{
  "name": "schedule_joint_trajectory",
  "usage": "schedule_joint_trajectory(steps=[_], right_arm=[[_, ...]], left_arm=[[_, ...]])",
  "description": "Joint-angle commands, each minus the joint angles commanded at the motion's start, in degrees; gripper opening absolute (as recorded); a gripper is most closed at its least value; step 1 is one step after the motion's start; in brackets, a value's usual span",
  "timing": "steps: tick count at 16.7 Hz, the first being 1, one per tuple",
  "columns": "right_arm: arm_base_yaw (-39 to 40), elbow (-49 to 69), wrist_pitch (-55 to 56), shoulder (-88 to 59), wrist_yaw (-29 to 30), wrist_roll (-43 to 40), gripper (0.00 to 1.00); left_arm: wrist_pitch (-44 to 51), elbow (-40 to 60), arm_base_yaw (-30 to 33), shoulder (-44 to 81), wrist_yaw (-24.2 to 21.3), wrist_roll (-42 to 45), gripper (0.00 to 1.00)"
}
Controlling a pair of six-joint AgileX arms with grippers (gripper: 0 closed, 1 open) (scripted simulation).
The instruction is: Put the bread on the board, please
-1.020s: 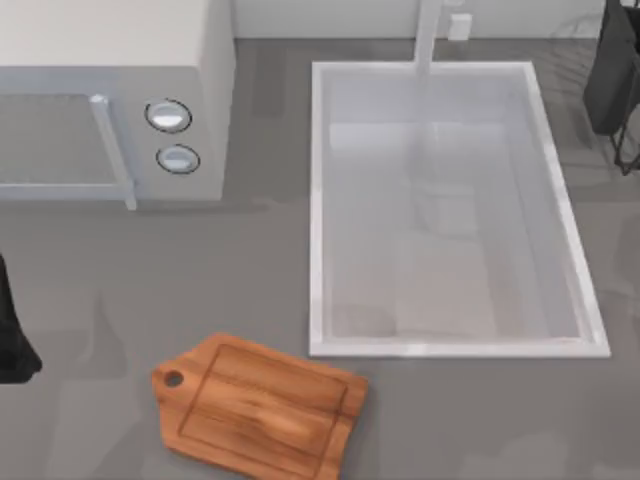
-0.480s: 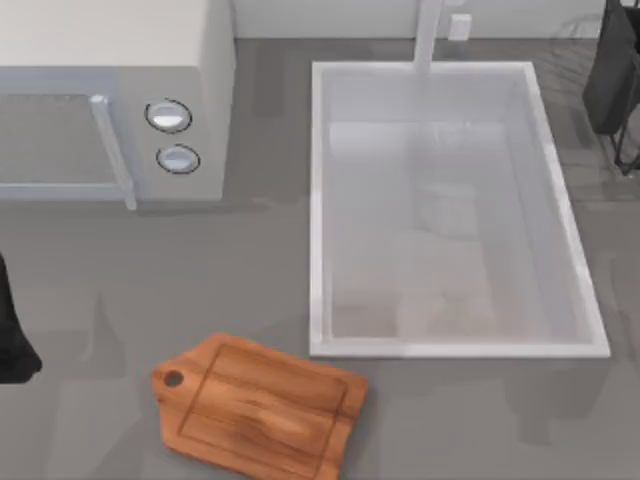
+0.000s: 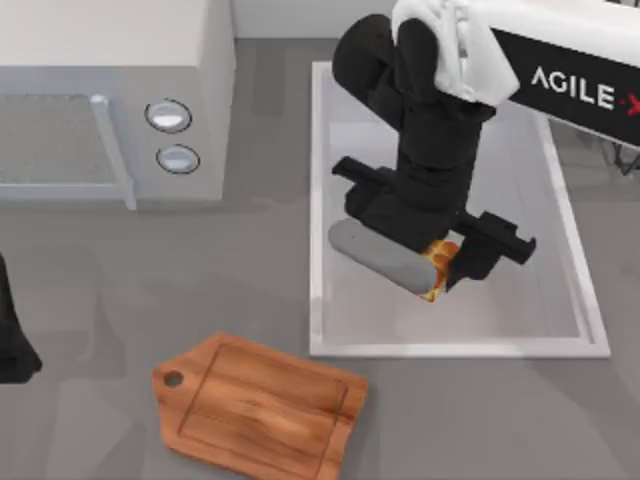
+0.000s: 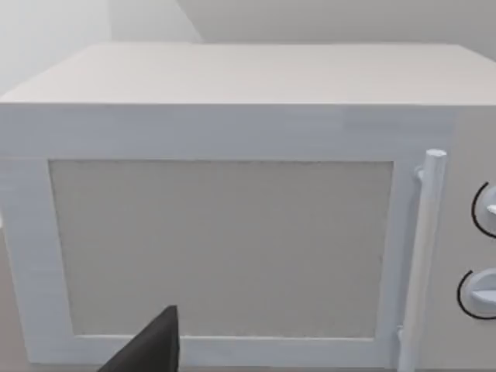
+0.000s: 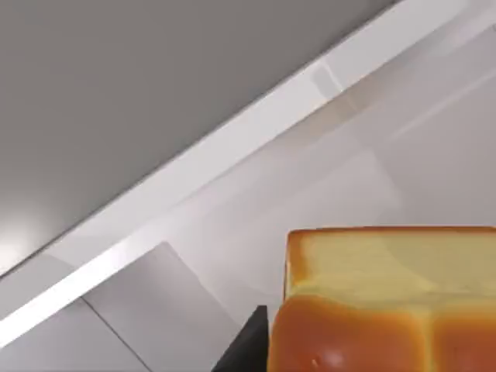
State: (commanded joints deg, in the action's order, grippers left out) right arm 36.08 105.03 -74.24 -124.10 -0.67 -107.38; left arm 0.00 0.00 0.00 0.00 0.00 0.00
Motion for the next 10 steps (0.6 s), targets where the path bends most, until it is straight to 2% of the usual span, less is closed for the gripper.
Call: schedule_joint_trajectory(steps=[3, 5, 7, 10], right_arm=[[12.84, 8.95, -1.55, -6.49, -0.01, -7.1, 0.0], [18.44, 13.52, -2.1, -9.52, 0.16, -10.55, 0.0], [21.61, 16.24, -2.34, -11.24, 0.35, -12.58, 0.0], [22.4, 16.92, -2.37, -11.64, 0.42, -13.06, 0.0]], left_arm=[[0.0, 0.0, 0.0, 0.0, 0.0, 0.0, 1.0], [0.0, 0.0, 0.0, 0.0, 0.0, 0.0, 1.0], [0.0, 0.0, 0.0, 0.0, 0.0, 0.0, 1.0], [0.0, 0.0, 0.0, 0.0, 0.0, 0.0, 1.0]])
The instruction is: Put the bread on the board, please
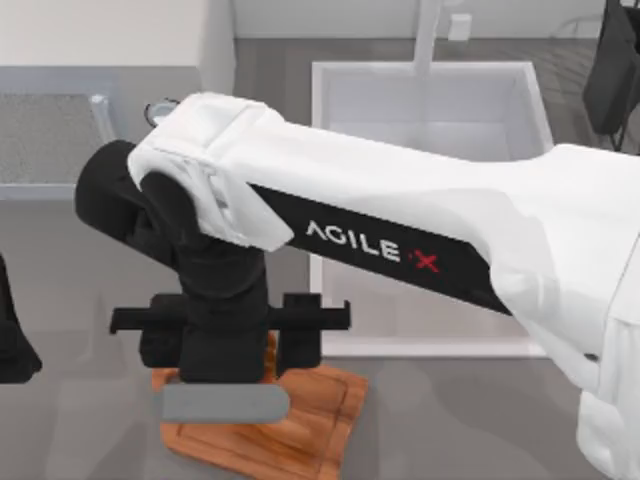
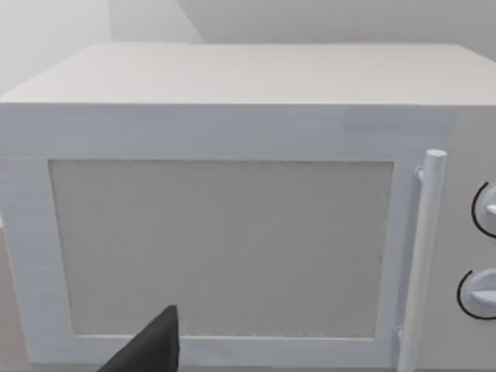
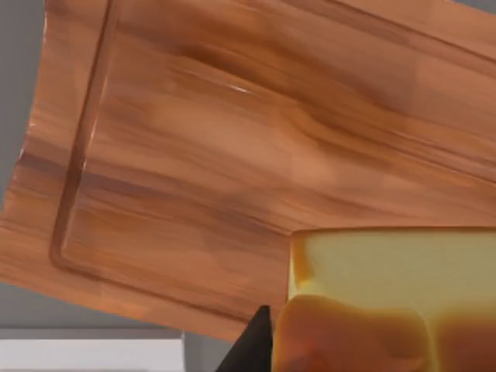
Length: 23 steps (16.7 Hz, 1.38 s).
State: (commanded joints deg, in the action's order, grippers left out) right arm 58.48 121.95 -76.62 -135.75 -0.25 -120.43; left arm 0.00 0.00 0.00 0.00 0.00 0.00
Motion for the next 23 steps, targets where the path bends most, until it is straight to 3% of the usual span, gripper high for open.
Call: schedule_joint_trajectory(steps=[23], right_arm=[[0.05, -8.57, 9.52, -0.94, 0.01, 0.06, 0.0]], left_arm=[[0.0, 0.0, 0.0, 0.0, 0.0, 0.0, 1.0]])
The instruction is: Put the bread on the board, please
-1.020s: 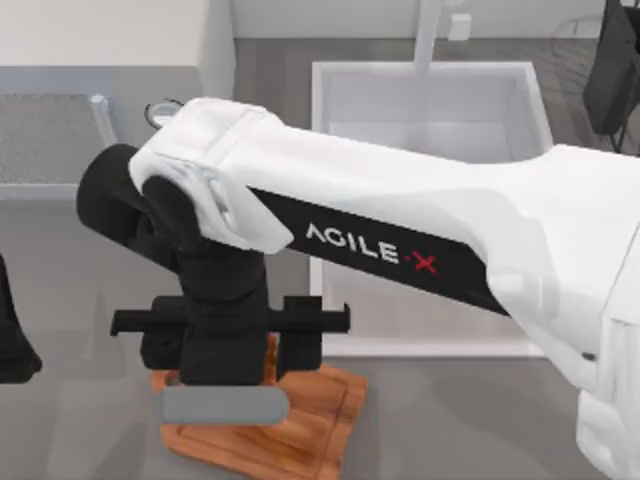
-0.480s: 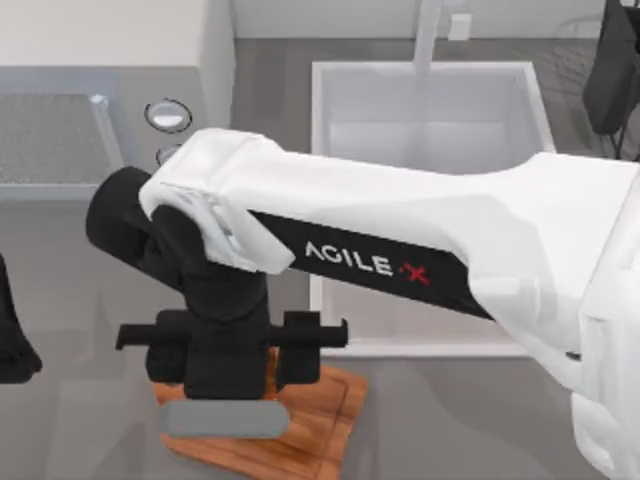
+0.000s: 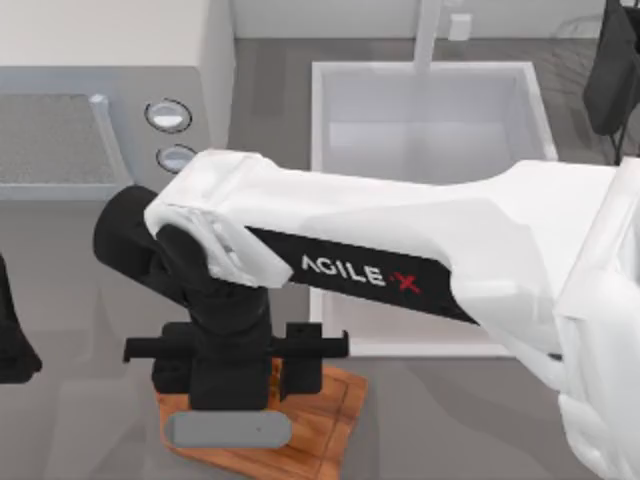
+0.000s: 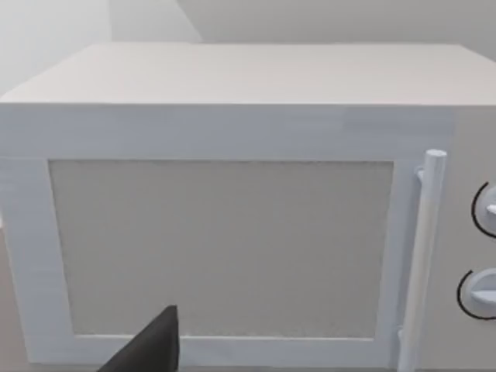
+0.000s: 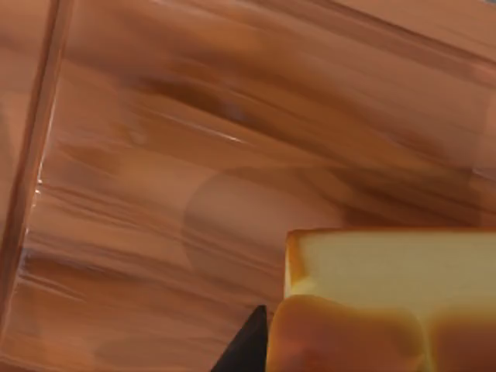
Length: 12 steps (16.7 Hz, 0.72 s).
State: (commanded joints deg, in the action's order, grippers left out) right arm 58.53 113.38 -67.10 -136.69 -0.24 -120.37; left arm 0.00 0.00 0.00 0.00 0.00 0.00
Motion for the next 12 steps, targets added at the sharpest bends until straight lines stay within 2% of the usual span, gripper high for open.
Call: schedule_joint_trajectory(steps=[2, 12], right_arm=[[0.0, 0.0, 0.0, 0.0, 0.0, 0.0, 0.0], [0.0, 0.0, 0.0, 0.0, 0.0, 0.0, 0.75]], left_arm=[[0.0, 0.0, 0.0, 0.0, 0.0, 0.0, 1.0], [0.0, 0.0, 0.0, 0.0, 0.0, 0.0, 1.0]])
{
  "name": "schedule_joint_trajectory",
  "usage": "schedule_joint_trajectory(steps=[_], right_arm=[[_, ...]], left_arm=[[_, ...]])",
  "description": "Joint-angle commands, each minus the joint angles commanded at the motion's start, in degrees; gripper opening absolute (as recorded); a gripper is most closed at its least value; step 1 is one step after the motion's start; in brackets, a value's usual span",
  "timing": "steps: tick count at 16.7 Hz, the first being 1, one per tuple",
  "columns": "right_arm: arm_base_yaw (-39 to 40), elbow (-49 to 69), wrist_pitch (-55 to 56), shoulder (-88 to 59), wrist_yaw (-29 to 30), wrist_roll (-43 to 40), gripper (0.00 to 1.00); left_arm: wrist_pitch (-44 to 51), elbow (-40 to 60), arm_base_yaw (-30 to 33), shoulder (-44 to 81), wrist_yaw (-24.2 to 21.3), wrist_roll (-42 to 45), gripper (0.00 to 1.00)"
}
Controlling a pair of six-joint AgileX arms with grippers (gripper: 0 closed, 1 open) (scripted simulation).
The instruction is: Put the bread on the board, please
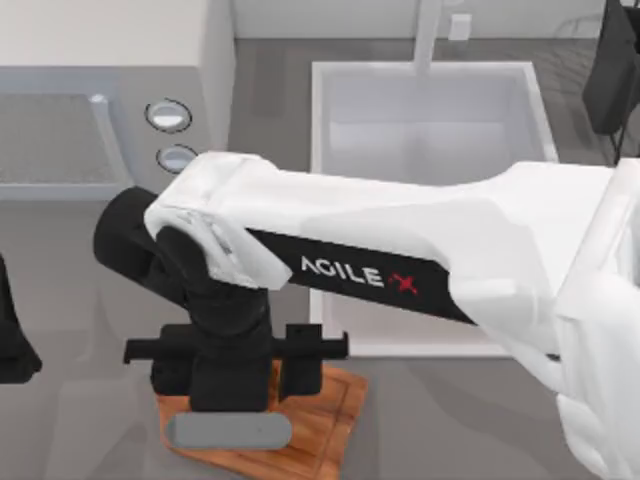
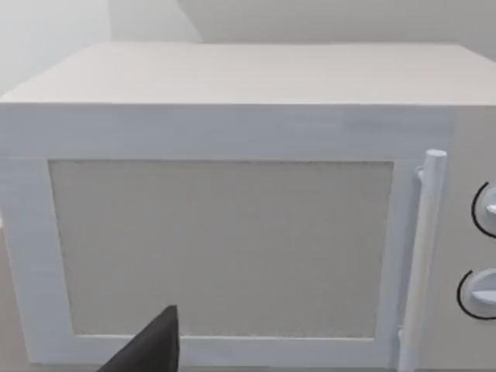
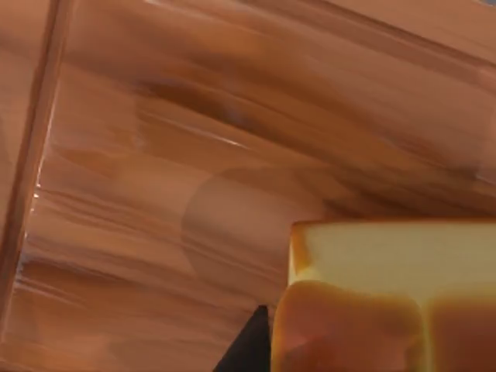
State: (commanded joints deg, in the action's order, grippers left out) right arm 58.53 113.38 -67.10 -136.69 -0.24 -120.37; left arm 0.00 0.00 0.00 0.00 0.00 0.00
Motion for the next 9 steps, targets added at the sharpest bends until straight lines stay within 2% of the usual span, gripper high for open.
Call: schedule_joint_trajectory(steps=[3, 9], right_arm=[[0.0, 0.0, 0.0, 0.0, 0.0, 0.0, 0.98], [0.0, 0.0, 0.0, 0.0, 0.0, 0.0, 1.0]], left_arm=[[0.0, 0.0, 0.0, 0.0, 0.0, 0.0, 1.0], [0.0, 0.0, 0.0, 0.0, 0.0, 0.0, 1.0]])
